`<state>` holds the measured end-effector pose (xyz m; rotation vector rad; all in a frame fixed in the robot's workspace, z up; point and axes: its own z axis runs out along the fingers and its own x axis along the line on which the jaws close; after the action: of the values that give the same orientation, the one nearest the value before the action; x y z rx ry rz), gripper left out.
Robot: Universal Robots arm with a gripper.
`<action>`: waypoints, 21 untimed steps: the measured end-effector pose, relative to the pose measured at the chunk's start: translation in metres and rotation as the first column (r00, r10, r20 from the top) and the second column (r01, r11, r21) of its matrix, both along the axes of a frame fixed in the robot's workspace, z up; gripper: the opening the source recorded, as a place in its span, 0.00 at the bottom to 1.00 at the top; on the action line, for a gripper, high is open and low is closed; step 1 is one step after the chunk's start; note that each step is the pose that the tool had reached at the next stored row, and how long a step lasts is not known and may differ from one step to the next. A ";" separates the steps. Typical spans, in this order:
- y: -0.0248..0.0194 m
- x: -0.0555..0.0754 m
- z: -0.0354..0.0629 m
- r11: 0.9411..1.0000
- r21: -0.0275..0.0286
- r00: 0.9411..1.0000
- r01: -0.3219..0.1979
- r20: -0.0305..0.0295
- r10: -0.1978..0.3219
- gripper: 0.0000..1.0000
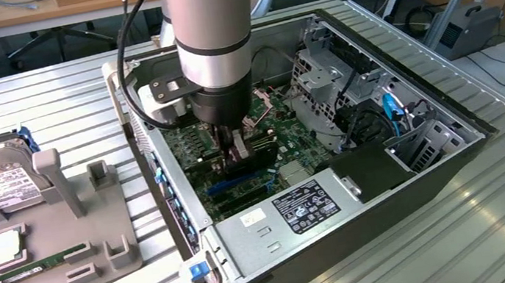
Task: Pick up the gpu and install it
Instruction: 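Insert the gpu into the slot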
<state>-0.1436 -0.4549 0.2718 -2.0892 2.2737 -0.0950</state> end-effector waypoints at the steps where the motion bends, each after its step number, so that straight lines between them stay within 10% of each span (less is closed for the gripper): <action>1: 0.0000 0.000 0.0000 1.000 0.000 1.000 0.000 0.000 0.000 0.27; 5: -0.0001 0.000 -0.0002 1.000 0.000 1.000 0.000 -0.012 0.000 0.27; 21: -0.0001 0.000 -0.0044 1.000 0.000 1.000 0.000 -0.016 0.000 0.27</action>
<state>-0.1436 -0.4550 0.2675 -2.0972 2.2824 -0.0788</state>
